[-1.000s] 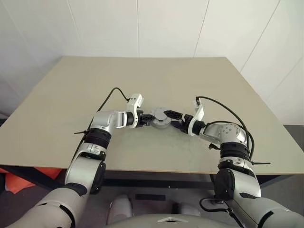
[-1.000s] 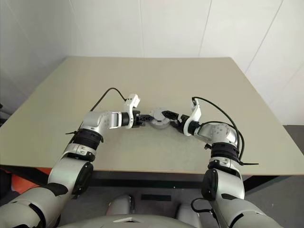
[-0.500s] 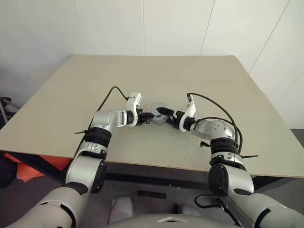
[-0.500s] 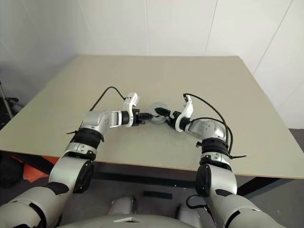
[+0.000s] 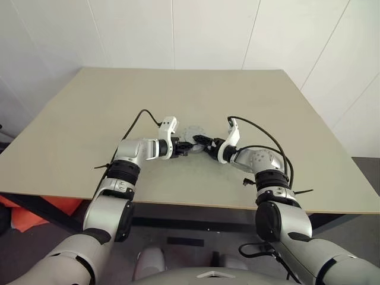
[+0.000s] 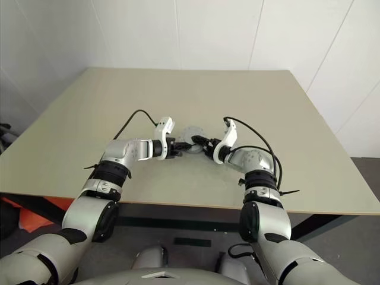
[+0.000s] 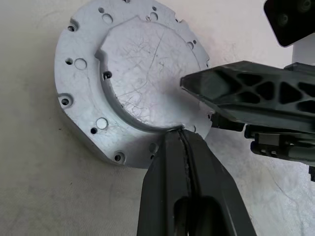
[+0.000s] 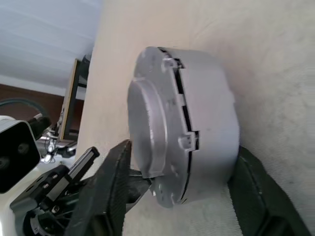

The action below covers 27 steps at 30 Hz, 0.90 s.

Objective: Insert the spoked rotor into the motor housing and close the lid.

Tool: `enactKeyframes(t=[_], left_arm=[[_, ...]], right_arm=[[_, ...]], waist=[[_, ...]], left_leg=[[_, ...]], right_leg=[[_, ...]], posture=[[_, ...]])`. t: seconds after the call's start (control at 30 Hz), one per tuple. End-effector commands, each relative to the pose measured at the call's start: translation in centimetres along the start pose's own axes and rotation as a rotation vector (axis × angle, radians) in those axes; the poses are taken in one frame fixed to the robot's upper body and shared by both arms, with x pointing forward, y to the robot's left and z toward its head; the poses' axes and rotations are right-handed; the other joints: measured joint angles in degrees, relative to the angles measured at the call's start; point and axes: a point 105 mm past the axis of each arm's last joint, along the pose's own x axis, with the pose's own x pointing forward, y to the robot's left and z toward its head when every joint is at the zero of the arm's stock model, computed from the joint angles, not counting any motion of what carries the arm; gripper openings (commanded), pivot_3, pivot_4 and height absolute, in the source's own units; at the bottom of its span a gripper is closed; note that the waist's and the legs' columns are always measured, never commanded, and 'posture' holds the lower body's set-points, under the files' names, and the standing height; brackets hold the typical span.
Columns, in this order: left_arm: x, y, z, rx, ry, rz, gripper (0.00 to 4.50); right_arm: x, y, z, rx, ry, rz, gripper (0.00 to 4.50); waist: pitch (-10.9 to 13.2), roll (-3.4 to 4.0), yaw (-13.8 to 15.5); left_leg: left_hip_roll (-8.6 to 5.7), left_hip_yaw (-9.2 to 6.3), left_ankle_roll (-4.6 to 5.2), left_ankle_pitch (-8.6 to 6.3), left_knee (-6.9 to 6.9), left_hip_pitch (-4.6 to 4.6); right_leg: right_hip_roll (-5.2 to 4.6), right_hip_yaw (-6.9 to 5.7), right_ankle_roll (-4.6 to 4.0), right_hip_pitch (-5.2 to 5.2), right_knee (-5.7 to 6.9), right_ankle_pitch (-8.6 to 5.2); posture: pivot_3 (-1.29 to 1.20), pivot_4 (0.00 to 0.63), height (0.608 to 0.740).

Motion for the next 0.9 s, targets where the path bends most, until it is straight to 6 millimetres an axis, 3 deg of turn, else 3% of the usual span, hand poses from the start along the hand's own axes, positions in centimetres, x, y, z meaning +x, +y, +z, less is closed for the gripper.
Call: enactKeyframes(t=[0.03,0.3,0.43,0.57,0.67,0.77,0.9], left_arm=[[0.8,0.6,-2.9,-0.031,0.106,0.042,0.00],[0.8,0.8,-2.9,-0.029,0.094,0.047,0.00],[0.2,1.2,-0.4,-0.007,-0.050,0.048,0.00],[-2.6,1.1,3.9,-0.147,-0.255,-0.062,0.00],[-4.8,1.7,6.0,-0.204,-0.363,-0.102,0.00],[-6.7,2.5,7.0,-0.232,-0.439,-0.117,0.00],[-8.9,3.6,7.7,-0.275,-0.535,-0.120,0.00]], right_arm=[[0.8,1.2,-0.5,-0.024,0.026,0.026,2.23],[0.6,1.3,0.4,0.003,-0.017,0.045,2.09],[0.4,1.3,1.1,0.002,-0.040,0.032,2.09],[0.1,1.2,2.3,0.034,-0.083,0.017,2.09],[-0.1,1.1,3.1,0.068,-0.112,0.012,2.09],[-0.2,0.9,3.8,0.107,-0.149,0.010,2.09],[-0.3,0.8,4.3,0.122,-0.166,0.002,2.09]], waist=[[0.0,0.05,0.0],[0.0,0.09,0.0],[0.0,0.12,0.2],[0.4,0.09,0.0],[0.5,0.09,0.0],[0.5,0.14,0.0],[0.5,0.14,0.2]], left_leg=[[0.04,-0.01,0.00,0.00,-0.02,0.00],[0.03,0.10,0.00,0.00,-0.09,0.03],[0.01,0.21,0.00,0.00,-0.15,-0.04],[0.01,0.49,-0.01,0.02,-0.14,-0.29],[0.11,0.66,-0.06,0.05,0.00,-0.75],[0.20,0.62,-0.12,0.10,0.35,-1.61],[0.25,0.60,0.01,0.00,0.40,-1.80]], right_leg=[[-0.01,-0.02,0.00,0.01,-0.15,0.00],[-0.12,-0.03,0.30,0.06,-0.33,0.20],[-0.13,-0.03,0.28,0.06,-0.32,0.33],[-0.12,-0.03,0.19,-0.19,-0.30,0.77],[-0.10,-0.03,-0.38,-0.88,0.03,1.41],[0.24,-0.09,-0.64,-1.70,0.47,1.51],[0.37,-0.14,-0.59,-1.78,0.48,1.56]], posture=[[0.00,0.000,0.740],[0.00,0.000,0.740],[0.00,0.000,0.740],[0.00,0.000,0.740],[0.00,0.000,0.740],[0.00,0.000,0.740],[0.00,0.000,0.740]])
